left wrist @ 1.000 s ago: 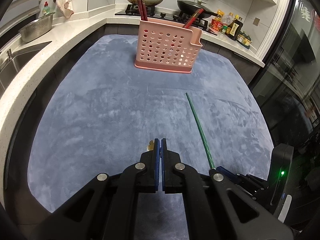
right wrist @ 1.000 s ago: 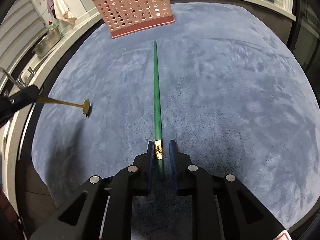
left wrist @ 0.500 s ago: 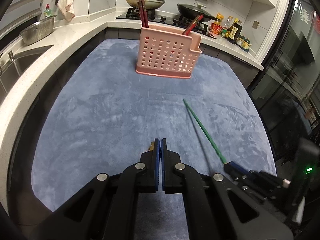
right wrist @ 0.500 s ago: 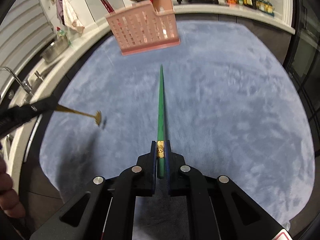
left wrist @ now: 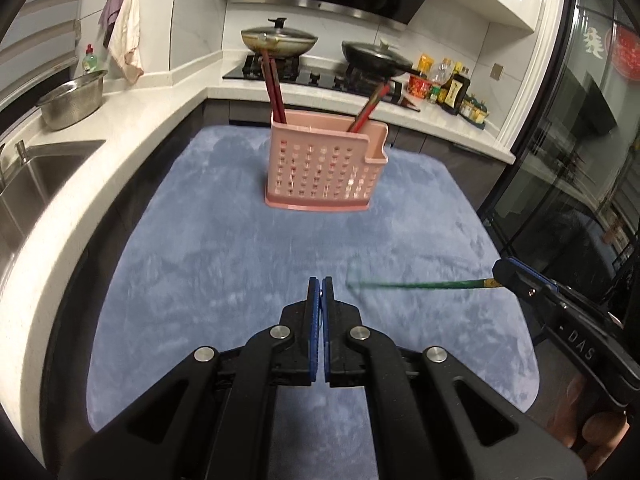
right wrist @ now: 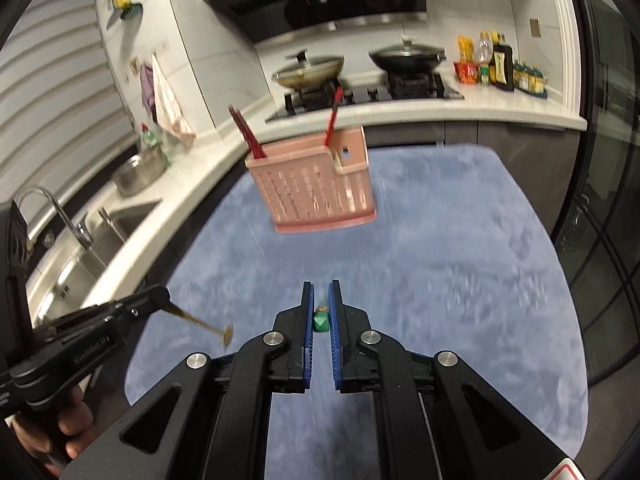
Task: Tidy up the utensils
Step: 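Lift the gold spoon with the left tool while the right tool lifts the green chopstick toward the pink holder, then lower the spoon and chopstick into the pink holder and open both tools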
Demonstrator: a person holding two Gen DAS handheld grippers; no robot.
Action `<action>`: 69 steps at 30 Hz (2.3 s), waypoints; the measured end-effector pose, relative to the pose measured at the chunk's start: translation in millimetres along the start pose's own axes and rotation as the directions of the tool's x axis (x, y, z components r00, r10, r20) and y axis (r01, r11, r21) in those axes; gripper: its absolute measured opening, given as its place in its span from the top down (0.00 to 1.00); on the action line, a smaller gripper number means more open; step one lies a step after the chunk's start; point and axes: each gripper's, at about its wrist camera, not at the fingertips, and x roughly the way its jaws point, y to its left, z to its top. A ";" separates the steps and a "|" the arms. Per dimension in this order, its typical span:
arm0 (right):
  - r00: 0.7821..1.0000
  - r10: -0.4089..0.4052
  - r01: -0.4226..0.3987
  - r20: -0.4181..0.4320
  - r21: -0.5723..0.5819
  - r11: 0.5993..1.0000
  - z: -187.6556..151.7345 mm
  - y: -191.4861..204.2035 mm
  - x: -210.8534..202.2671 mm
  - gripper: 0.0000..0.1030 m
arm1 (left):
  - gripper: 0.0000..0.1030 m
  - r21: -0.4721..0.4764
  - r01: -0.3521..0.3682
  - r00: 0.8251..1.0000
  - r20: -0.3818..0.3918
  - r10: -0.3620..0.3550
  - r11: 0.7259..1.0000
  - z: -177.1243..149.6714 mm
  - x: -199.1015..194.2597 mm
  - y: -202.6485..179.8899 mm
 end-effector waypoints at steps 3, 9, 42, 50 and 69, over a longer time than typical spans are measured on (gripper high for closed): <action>0.999 0.013 -0.013 0.029 0.002 1.000 17.0 -1.2 1.9 0.93 | 0.99 -0.005 0.009 1.000 0.010 -0.009 1.000 13.3 1.2 1.0; 0.997 0.019 -0.019 0.081 -0.005 1.000 49.4 -0.2 6.4 0.93 | 0.99 0.018 0.010 0.999 0.044 -0.011 1.000 44.2 4.0 -3.6; 0.948 0.059 -0.077 0.312 0.044 0.996 255.1 -5.2 102.4 0.93 | 0.99 -0.061 0.028 0.994 0.109 -0.021 0.998 228.3 114.8 25.0; 0.976 0.046 -0.059 0.211 0.051 0.997 237.1 -12.8 145.7 0.93 | 0.99 -0.079 0.007 0.999 0.045 -0.004 0.997 214.7 150.2 34.9; 0.984 0.037 -0.042 0.172 0.024 0.999 219.5 -10.4 133.7 0.81 | 0.67 -0.050 -0.091 0.990 0.104 0.096 0.995 198.1 122.8 31.5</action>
